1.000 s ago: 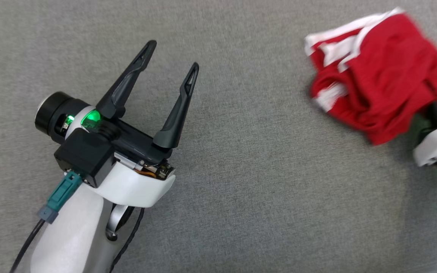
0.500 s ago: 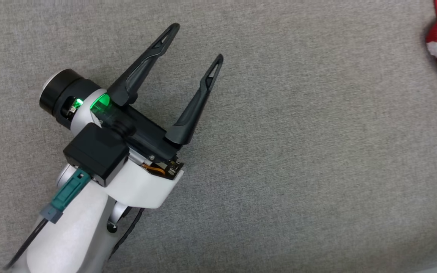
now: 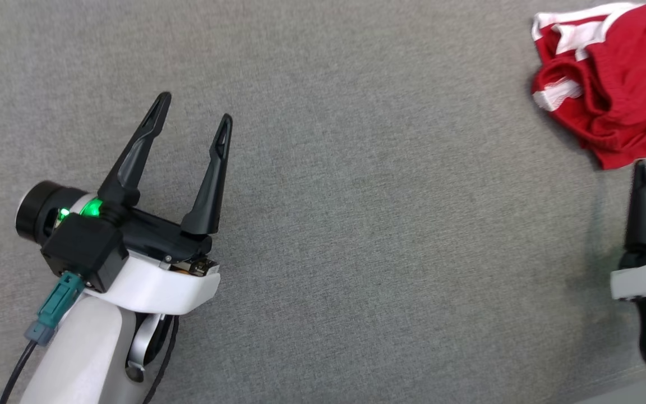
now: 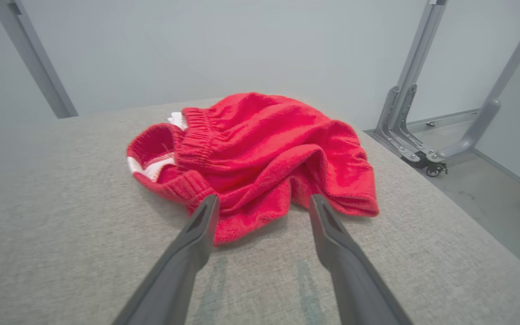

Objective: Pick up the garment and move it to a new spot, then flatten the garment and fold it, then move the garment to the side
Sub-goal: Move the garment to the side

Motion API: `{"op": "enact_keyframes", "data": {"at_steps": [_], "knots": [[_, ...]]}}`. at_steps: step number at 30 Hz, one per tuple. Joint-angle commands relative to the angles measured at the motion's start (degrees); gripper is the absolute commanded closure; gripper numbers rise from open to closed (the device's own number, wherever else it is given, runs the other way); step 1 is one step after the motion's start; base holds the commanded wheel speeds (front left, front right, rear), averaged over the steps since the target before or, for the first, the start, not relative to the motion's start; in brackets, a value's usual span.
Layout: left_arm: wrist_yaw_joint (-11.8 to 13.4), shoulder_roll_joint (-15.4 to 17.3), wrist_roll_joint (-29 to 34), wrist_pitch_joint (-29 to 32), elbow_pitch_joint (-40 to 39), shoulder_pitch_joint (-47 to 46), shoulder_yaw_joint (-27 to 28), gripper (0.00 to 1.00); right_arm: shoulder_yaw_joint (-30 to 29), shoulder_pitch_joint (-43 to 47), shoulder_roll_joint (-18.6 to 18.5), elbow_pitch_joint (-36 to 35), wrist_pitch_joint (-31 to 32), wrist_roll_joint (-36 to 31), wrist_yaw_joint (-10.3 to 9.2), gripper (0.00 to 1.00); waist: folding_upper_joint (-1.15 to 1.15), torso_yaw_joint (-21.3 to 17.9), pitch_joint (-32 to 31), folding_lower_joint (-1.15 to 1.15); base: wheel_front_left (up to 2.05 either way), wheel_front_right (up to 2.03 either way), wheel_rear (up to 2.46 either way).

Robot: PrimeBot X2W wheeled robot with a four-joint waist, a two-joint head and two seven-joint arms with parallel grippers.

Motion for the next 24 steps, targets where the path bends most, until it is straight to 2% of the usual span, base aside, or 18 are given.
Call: {"op": "enact_keyframes", "data": {"at_steps": [1, 5, 10, 14, 18, 24], "knots": [[0.76, 0.2, -0.58, -0.27, 0.21, 1.16, 0.59, 0.0, 0.7, 1.17, 1.01, -2.76, -0.3, -0.82, -0.02, 0.0, 0.0, -0.28, -2.74, 0.0, 0.0, 0.0, 0.0], [2.15, -0.05, -1.55, -0.55, 1.49, 3.52, 1.82, 0.0, 3.12, 3.42, 3.78, -9.51, 0.51, -3.62, -0.02, 0.0, 0.0, 1.6, -5.32, 0.0, 0.0, 0.0, 0.0], [3.52, -0.57, -3.22, -1.26, 4.23, 6.02, 3.72, 0.0, 4.34, 5.24, 6.26, -16.02, 3.63, -6.81, -0.03, 0.0, 0.0, 6.19, -8.72, 0.0, 0.0, 0.0, 0.0], [4.87, -1.04, -4.55, -1.99, 6.5, 8.8, 6.12, 0.0, 5.65, 7.17, 7.27, -19.58, 6.51, -8.12, -0.01, 0.0, 0.0, 10.06, -11.83, 0.0, 0.0, 0.0, 0.0], [5.0, -1.82, -6.21, -2.38, 8.08, 11.82, 7.62, 0.0, 5.24, 10.39, 8.09, -21.97, 8.7, -8.92, -0.03, 0.0, 0.0, 13.31, -15.46, 0.0, 0.0, 0.0, 0.0], [5.08, -1.6, -6.53, -2.7, 9.27, 15.9, 8.96, 0.0, 4.03, 15.41, 9.11, -24.67, 11.32, -9.67, -0.02, 0.0, 0.0, 15.18, -19.93, 0.0, 0.0, 0.0, 0.0]]}}
